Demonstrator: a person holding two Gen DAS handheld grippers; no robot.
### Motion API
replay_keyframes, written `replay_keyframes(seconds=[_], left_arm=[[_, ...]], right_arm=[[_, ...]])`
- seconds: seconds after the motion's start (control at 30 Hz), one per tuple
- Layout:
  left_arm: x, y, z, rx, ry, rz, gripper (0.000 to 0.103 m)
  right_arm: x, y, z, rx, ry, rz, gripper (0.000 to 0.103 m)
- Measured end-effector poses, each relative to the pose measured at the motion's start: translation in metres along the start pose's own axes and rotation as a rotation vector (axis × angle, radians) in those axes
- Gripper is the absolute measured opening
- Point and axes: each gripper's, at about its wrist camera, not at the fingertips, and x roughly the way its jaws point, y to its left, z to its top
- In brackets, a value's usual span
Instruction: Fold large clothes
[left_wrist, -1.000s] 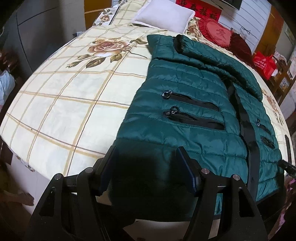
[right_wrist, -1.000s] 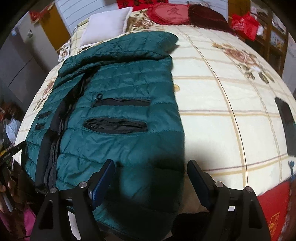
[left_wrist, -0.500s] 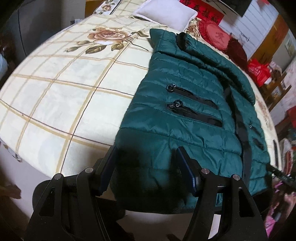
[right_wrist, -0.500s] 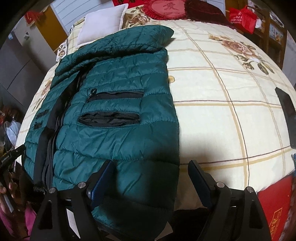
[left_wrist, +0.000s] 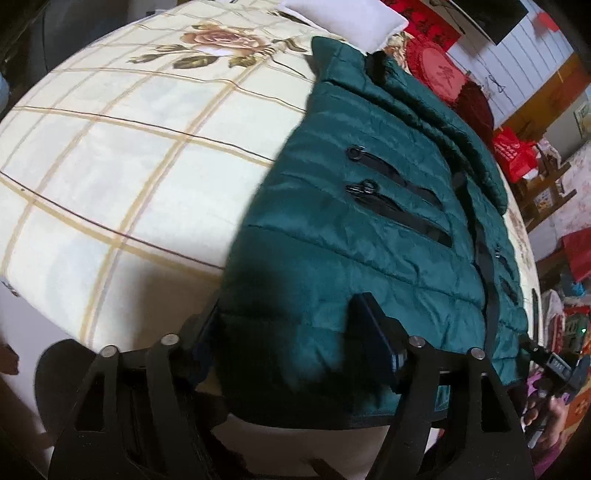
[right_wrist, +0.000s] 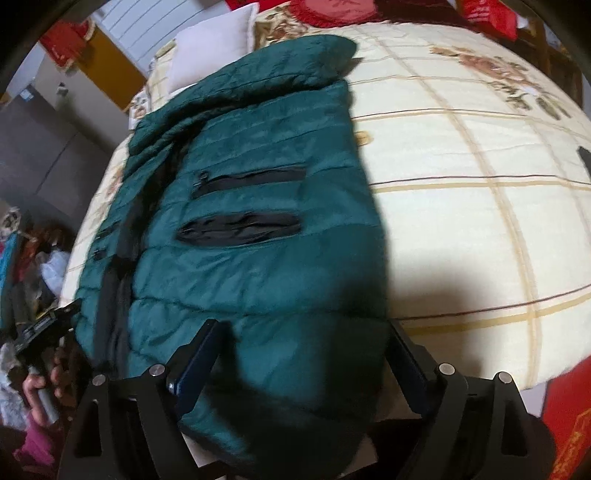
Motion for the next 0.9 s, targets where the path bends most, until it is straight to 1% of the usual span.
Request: replay_keyframes(seconds=[0.07,0.2,0.33,0.4,0.5,0.57,0.6,0.7,0.77,0.83,0.87,0.9], left_arm=[[0.002,-0.003,0.0,0.005,0.005,-0.008,0.071],[0.004,-0.007,-0.002,0.049,0.001,0.002,0.071],[0.006,-0.009,-0.001,0.048,0.002,0.021,0.073],[0.008,-0.012,-0.001,0.057,0.008,0.037,0.073],[0.008,-0.013,-0.002,0.064,0.004,0.043,0.074],[0.009,-0.014,-0.002,0.064,0.005,0.043,0.076],[0.009,-0.014,-0.002,0.066,0.007,0.045,0.077],[0.008,-0.015,-0.004,0.084,0.002,0.053,0.08],[0.01,-0.017,-0.005,0.1,-0.001,0.057,0.081],[0.011,-0.02,-0.006,0.121,0.002,0.07,0.081],[0.011,-0.022,-0.006,0.131,0.004,0.071,0.081],[0.011,-0.023,-0.006,0.135,0.002,0.062,0.074]], right_arm=[[0.002,0.005,-0.001,-0.011,0.006,0.018,0.086],[0.003,0.008,-0.004,-0.034,0.0,0.044,0.086],[0.005,0.008,-0.006,-0.049,-0.012,0.067,0.086],[0.004,0.01,-0.007,-0.057,-0.012,0.102,0.083],[0.001,0.011,-0.006,-0.035,-0.028,0.179,0.083],[0.007,0.008,-0.005,-0.022,-0.018,0.177,0.083],[0.009,0.008,-0.006,-0.025,-0.028,0.177,0.083],[0.01,0.013,-0.006,-0.054,-0.024,0.159,0.083],[0.009,0.015,-0.008,-0.071,-0.029,0.15,0.079],[0.008,0.018,-0.008,-0.091,-0.034,0.129,0.059],[0.008,0.019,-0.008,-0.096,-0.041,0.117,0.054],[0.008,0.018,-0.007,-0.094,-0.045,0.116,0.045]])
